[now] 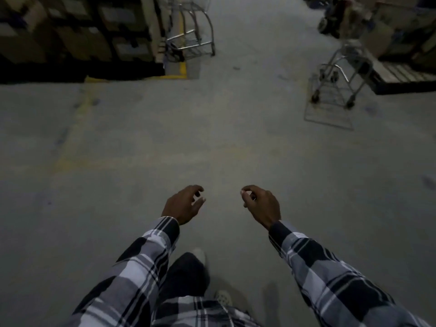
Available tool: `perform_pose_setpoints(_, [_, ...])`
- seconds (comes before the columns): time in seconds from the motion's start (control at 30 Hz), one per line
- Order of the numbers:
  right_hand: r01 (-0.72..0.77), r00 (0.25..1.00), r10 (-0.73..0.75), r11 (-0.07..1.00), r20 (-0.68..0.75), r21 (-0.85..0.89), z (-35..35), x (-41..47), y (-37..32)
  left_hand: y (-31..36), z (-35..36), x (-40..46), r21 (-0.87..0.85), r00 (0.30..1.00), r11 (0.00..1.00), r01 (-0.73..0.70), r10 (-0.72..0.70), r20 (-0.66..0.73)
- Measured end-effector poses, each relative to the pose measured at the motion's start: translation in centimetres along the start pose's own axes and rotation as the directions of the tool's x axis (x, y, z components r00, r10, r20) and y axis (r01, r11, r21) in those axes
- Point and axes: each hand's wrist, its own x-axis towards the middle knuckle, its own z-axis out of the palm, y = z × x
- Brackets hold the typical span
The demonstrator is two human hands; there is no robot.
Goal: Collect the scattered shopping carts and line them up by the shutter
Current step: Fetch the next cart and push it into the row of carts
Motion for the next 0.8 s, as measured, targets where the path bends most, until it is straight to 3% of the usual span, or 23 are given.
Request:
perform_pose_setpoints(0.23, [-0.024, 0.999, 0.025, 0.999, -0.044, 0.024, 2.4, 23.2, -3.4, -5.7, -4.6, 20.0, 0.015, 0.992, 0.997, 0.074, -0.072, -0.105])
perform_pose_setpoints(0.4, [-0.025, 1.000, 0.025, 1.000, -0.015, 0.002, 2.3, 38.9, -5.7, -9.8, -11.3, 34.6, 0.040, 0.988, 0.988, 0.151, -0.150, -0.038])
perform_pose_setpoints(0.6, [0.020, 0.997, -0.021, 1.000, -0.068, -0.010, 2.5, 56.2, -8.1, -11.8, -19.6, 50.0, 0.083, 0.991, 0.987, 0.135, -0.136, 0.000])
perform_pose_setpoints(0.8, [0.004, 0.999, -0.004, 1.000, -0.042, 0.011, 4.8, 75.6, -9.2, -15.7, -23.1, 68.9, 0.101, 0.994, 0.990, 0.100, -0.103, 0.031])
